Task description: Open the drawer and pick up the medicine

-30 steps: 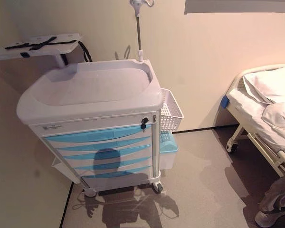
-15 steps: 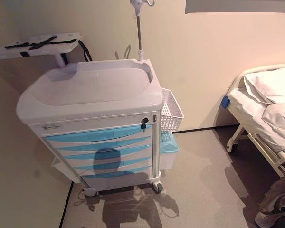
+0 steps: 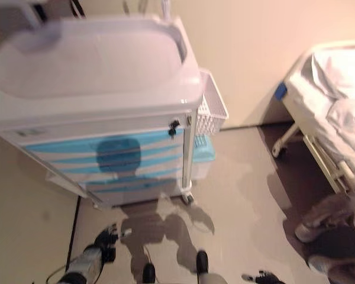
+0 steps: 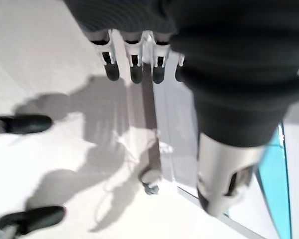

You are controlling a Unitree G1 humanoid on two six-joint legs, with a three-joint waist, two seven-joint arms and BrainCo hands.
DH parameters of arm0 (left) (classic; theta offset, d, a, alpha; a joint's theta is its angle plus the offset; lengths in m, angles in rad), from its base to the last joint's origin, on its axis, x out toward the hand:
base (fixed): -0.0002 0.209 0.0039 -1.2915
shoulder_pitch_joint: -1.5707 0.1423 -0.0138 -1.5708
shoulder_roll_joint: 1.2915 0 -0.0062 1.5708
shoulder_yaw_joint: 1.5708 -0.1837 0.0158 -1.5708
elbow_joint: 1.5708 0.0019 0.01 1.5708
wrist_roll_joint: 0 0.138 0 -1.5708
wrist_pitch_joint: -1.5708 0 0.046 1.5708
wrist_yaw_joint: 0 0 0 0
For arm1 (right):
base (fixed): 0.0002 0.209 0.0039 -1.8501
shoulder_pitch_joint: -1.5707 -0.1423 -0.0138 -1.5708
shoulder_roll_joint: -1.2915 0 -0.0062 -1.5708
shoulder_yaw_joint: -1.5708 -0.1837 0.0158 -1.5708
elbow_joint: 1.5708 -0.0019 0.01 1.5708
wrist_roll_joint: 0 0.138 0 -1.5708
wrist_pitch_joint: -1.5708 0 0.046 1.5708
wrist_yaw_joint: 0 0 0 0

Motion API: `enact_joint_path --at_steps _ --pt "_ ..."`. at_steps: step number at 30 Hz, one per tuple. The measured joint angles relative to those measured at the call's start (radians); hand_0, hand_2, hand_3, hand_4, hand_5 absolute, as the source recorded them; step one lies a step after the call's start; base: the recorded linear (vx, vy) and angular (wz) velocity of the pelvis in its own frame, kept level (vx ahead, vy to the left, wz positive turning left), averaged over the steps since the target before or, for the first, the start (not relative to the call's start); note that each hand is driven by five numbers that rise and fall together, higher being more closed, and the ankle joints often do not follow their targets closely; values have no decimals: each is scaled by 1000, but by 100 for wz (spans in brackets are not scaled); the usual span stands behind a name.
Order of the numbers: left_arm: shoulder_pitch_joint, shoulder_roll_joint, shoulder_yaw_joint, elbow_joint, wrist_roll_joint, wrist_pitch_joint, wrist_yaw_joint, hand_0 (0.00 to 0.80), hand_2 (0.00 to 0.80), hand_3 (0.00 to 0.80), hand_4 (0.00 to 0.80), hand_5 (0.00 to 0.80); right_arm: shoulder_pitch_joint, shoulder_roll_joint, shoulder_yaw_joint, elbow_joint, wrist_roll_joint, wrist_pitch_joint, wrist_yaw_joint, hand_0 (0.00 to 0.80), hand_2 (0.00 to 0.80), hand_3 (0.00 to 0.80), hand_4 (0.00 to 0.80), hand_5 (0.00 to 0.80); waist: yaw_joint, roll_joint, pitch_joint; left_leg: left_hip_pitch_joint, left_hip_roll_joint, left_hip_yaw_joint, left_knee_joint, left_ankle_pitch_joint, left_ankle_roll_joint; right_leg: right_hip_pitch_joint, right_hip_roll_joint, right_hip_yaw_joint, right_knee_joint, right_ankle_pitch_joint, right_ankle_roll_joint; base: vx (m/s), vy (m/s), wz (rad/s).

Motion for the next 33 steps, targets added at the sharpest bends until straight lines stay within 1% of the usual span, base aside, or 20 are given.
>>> enact_joint_path --at_steps 2,4,7,9,12,15,17,21,29,30,31,33 --pt "-29 -3 -8 -52 -42 -15 15 0 0 0 0 0 -5 0 3 -5 4 -6 -4 0 0 0 0 0 -10 3 17 -18 1 -1 0 0 0 -16 -1 -1 0 0 0 -59 10 0" --pt "-54 -12 -8 -76 -84 -26 20 0 0 0 0 0 -13 1 4 -9 18 -10 -12 0 0 0 0 0 -12 8 25 -40 1 -1 0 1 1 -37 -1 -1 0 5 -4 -27 4 0" --pt "-66 -19 -9 -102 -121 -29 26 0 0 0 0 0 -17 -1 4 -22 22 -12 -21 0 0 0 0 0 -15 6 38 -43 1 -1 0 3 -1 -41 1 -1 0 5 -4 -14 3 0" --pt "-88 -22 -11 -128 -159 -32 33 0 0 0 0 0 -34 0 21 -35 35 -13 -25 0 0 0 0 0 -15 -1 49 -65 -1 -1 2 3 -1 -63 1 -1 0 6 -4 -58 1 2" --pt "-131 -23 -22 -164 -217 -38 39 0 0 0 0 0 -61 1 37 -43 51 -21 -27 0 0 0 0 0 -14 -12 86 -85 -3 -9 16 3 -1 -74 -1 -7 1 8 -5 -77 -5 8" --pt "-183 -33 -21 -186 -270 -55 55 0 0 0 0 0 -83 1 37 -48 67 -26 -34 0 0 0 0 0 -13 -17 102 -135 -6 -25 39 1 -2 -110 -3 -17 14 7 -5 -71 -11 13" --pt "-222 -31 -21 -209 -299 -70 61 0 0 0 0 0 -115 3 38 -53 75 -33 -35 0 0 0 0 0 -14 -28 136 -151 -7 -27 51 2 -2 -126 -4 -18 23 8 -6 -38 -9 3" --pt "-260 -36 -16 -225 -349 -78 76 0 0 0 0 0 -119 4 38 -66 83 -40 -45 0 0 0 0 0 -16 -36 147 -184 -9 -31 69 -1 -3 -153 -5 -18 34 4 -2 -16 -6 1" --pt "-266 -42 1 -250 -427 -115 81 0 0 0 0 0 -118 5 38 -65 99 -41 -44 0 0 0 0 0 -21 -39 149 -192 -9 -33 72 -1 -3 -159 -5 -18 35 4 -2 0 0 0" --pt "-267 -44 10 -253 -446 -116 80 0 0 0 0 0 -118 5 38 -65 99 -41 -44 0 0 0 0 0 -21 -40 149 -194 -9 -34 72 -1 -3 -160 -5 -18 35 4 -2 -16 -16 4" --pt "-268 -52 34 -267 -471 -119 79 0 0 0 0 0 -118 5 38 -66 99 -42 -44 0 0 0 0 0 -22 -40 148 -202 -9 -37 76 -1 -3 -165 -5 -21 35 4 -2 -13 -11 5" --pt "-270 -57 47 -288 -504 -138 76 0 0 0 0 0 -118 5 38 -66 99 -42 -43 0 0 0 0 0 -22 -44 149 -209 -9 -39 78 -1 -4 -174 -5 -23 41 8 -7 -11 -6 2"
